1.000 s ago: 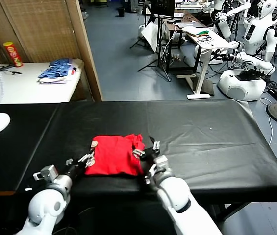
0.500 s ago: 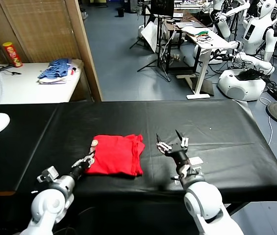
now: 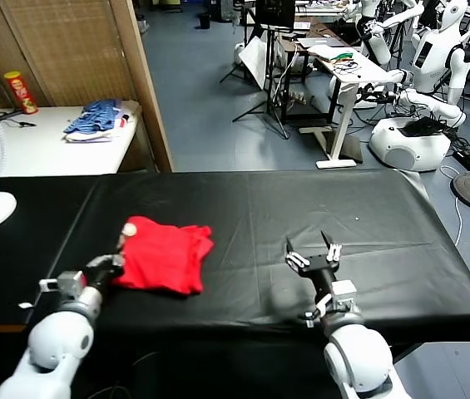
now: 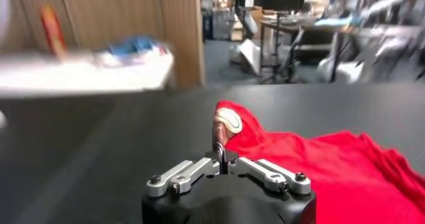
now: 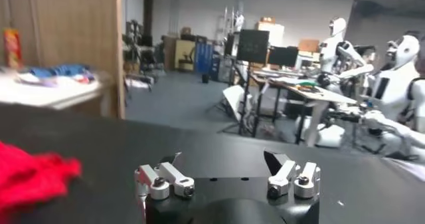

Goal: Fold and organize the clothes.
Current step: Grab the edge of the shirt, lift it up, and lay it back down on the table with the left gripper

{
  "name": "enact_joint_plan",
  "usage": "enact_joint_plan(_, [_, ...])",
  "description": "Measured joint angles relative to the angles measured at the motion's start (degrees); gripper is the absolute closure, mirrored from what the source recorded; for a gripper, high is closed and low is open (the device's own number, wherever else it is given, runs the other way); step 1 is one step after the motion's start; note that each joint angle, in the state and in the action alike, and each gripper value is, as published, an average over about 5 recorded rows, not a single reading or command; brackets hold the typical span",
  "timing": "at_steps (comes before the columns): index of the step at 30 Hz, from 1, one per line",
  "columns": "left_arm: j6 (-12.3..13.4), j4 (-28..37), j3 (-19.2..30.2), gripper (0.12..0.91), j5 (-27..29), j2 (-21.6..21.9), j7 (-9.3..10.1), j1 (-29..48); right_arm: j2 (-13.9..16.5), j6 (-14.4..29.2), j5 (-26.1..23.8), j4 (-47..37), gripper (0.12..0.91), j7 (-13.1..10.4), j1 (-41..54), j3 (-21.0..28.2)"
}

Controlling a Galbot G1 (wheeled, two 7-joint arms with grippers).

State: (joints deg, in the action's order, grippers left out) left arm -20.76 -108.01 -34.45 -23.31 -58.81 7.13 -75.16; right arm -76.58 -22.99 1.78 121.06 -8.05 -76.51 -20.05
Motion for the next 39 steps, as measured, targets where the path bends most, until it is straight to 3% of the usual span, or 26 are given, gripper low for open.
enact_joint_plan(7, [0.94, -1.90, -4.58, 0.889, 14.62, 9.87, -0.38, -1.23, -0.34, -0.12, -0.75, 0.48, 0.227, 0.01, -0.80, 0.22])
enact_joint_plan(13, [-0.20, -6.62, -4.29, 0.889, 20.85, 10.86, -0.22, -2.50, -0.48, -0.19, -0.94, 0.28, 0.227, 0.15, -1.16, 0.34])
enact_joint_plan(17, [-0.46, -8.72, 0.25, 0.889, 17.35, 8.18, 0.12, -2.80, -0.52, -0.27, -0.87, 0.64, 0.227, 0.30, -1.97, -0.25])
enact_joint_plan(24, [-2.76, -11.50, 11.82, 0.889, 0.97, 1.31, 2.13, -0.25, 0.42, -1.34, 0.75, 0.96, 0.227, 1.42, -2.99, -1.43])
enact_joint_plan(28, [-2.27, -11.32, 16.97, 0.884, -2.57, -1.92, 0.55, 2.11, 1.31, -2.44, 1.87, 0.37, 0.227, 4.01, -3.21, -0.78])
enact_joint_plan(31, [-1.66, -11.21, 19.19, 0.806, -3.73, -2.80, -1.62, 2.85, 2.00, -3.05, 3.00, -0.35, 0.227, 6.04, -2.87, 0.22])
enact_joint_plan(36, [-0.24, -12.28, 19.96, 0.534, -6.69, -2.40, -4.32, 2.69, 2.13, -4.93, 8.05, -2.08, 0.227, 6.90, -0.78, 2.76])
enact_joint_plan(39, [1.24, -12.84, 19.53, 0.368, -7.60, -1.95, -4.85, 2.30, 1.59, -6.69, 12.85, -3.43, 0.227, 6.73, 1.34, 4.77])
